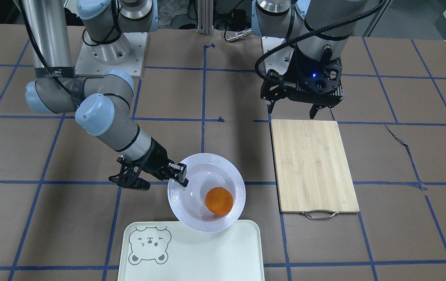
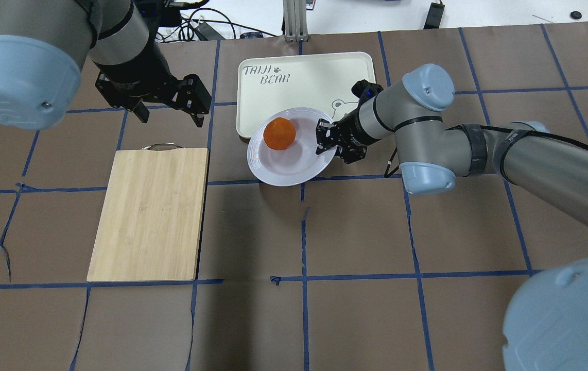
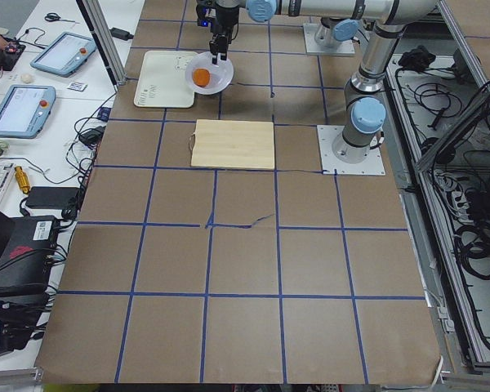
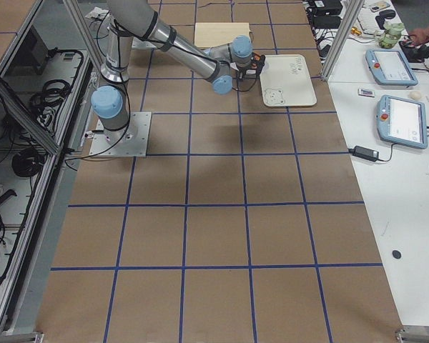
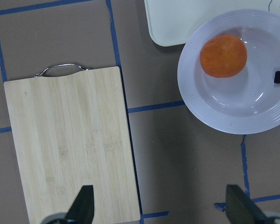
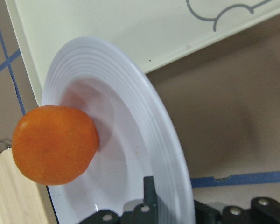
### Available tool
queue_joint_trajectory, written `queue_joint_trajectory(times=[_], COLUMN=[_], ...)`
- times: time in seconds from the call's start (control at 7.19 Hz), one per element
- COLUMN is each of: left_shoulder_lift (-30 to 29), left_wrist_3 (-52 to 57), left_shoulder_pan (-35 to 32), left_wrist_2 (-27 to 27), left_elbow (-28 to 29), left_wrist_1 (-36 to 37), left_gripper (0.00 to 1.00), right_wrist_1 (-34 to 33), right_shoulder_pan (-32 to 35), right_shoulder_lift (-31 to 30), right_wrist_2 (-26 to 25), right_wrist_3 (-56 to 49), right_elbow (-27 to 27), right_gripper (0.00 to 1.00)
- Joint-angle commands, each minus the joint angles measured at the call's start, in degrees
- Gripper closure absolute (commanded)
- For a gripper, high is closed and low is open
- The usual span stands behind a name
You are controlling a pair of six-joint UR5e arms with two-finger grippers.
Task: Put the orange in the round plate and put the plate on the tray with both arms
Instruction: 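Drag the plate with the right gripper onto the bear-printed tray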
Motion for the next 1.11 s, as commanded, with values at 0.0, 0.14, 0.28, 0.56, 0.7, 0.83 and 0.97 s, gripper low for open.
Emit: queue_joint_trajectory(times=[0.0, 0.14, 0.28, 0.56, 0.7, 0.83, 0.97], left_shoulder_lift=[-0.03, -0.12, -0.03, -0.12, -0.12, -0.12, -0.12], left_wrist_3=[0.0, 0.0, 0.0, 0.0, 0.0, 0.0, 0.0], left_shoulder_pan=[0.0, 0.0, 0.0, 0.0, -0.09, 0.0, -0.09], left_wrist_2=[0.0, 0.0, 0.0, -0.09, -0.09, -0.09, -0.09], left_elbow=[-0.03, 0.06, 0.06, 0.06, -0.03, 0.06, -0.03], left_wrist_1=[0.0, 0.0, 0.0, 0.0, 0.0, 0.0, 0.0], left_gripper=[0.0, 0.0, 0.0, 0.0, 0.0, 0.0, 0.0], right_wrist_1=[0.41, 1.72, 1.82, 1.73, 1.73, 1.73, 1.65], right_shoulder_pan=[-2.0, -2.18, -2.18, -3.06, -4.46, -5.25, -5.35], right_shoulder_lift=[1.43, 5.44, 10.53, 19.07, 20.76, 21.12, 21.13], right_wrist_2=[3.11, 3.2, 3.2, 2.76, 2.93, 3.11, 3.11], right_wrist_3=[2.43, 2.79, 3.4, 3.14, 2.18, 2.0, 2.0], right_elbow=[-6.48, -12.52, -19.28, -28.72, -29.28, -29.11, -28.85], right_gripper=[0.92, 0.92, 0.91, 0.91, 0.91, 0.91, 0.91])
